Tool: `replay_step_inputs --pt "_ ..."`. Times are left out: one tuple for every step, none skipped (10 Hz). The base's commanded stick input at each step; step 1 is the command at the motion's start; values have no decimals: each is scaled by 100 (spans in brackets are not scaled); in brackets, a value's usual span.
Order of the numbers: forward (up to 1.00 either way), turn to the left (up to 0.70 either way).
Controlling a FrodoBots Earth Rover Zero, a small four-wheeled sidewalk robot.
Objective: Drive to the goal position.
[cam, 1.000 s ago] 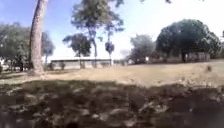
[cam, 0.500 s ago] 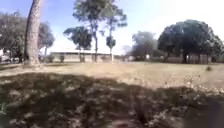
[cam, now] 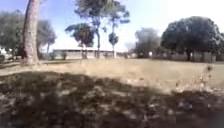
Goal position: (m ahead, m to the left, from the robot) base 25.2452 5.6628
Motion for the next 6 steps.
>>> replay_step_inputs --pt "70 -35" --pt "70 -35" --pt "70 -35" --pt "70 -35" --pt "70 -35" --pt "70 -15"
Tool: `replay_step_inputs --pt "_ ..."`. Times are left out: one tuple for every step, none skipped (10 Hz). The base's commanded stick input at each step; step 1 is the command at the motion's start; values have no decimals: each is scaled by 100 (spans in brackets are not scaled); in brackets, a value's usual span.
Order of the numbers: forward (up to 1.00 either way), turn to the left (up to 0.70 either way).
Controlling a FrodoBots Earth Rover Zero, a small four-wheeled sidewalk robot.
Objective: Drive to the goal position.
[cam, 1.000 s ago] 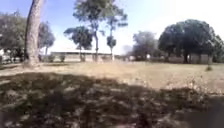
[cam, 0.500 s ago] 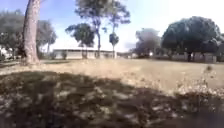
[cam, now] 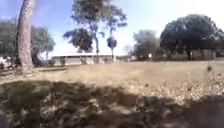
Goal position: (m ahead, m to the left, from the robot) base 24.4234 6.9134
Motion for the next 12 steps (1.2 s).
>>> replay_step_inputs --pt "70 0" --pt "70 0" --pt "70 0" --pt "70 0" --pt "70 0" --pt "70 0" --pt "70 0" --pt "70 0" --pt "70 0" --pt "70 0" --pt "70 0" --pt "70 0"
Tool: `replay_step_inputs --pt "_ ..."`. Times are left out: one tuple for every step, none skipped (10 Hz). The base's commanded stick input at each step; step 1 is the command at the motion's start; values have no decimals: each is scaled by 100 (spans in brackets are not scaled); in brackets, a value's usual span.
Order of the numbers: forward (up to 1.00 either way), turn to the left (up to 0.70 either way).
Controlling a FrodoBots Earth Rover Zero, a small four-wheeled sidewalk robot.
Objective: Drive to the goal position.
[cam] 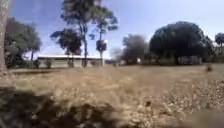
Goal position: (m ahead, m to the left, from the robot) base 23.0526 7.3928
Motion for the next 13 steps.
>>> replay_step_inputs --pt "70 0" --pt "70 0" --pt "70 0" --pt "70 0" --pt "70 0" --pt "70 0" --pt "70 0" --pt "70 0" --pt "70 0" --pt "70 0" --pt "70 0" --pt "70 0" --pt "70 0"
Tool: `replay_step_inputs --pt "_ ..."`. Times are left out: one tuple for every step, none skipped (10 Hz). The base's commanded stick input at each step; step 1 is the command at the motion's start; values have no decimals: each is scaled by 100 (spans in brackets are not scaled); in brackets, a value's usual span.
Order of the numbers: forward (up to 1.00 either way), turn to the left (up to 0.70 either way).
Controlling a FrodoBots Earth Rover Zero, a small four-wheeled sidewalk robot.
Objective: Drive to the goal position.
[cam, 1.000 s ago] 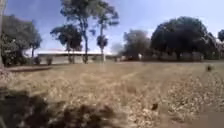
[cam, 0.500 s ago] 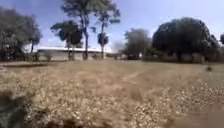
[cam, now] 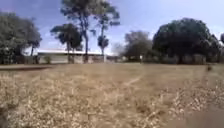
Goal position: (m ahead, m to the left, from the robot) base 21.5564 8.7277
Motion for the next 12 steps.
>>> replay_step_inputs --pt "70 0" --pt "70 0" --pt "70 0" --pt "70 0" --pt "70 0" --pt "70 0" --pt "70 0" --pt "70 0" --pt "70 0" --pt "70 0" --pt "70 0" --pt "70 0"
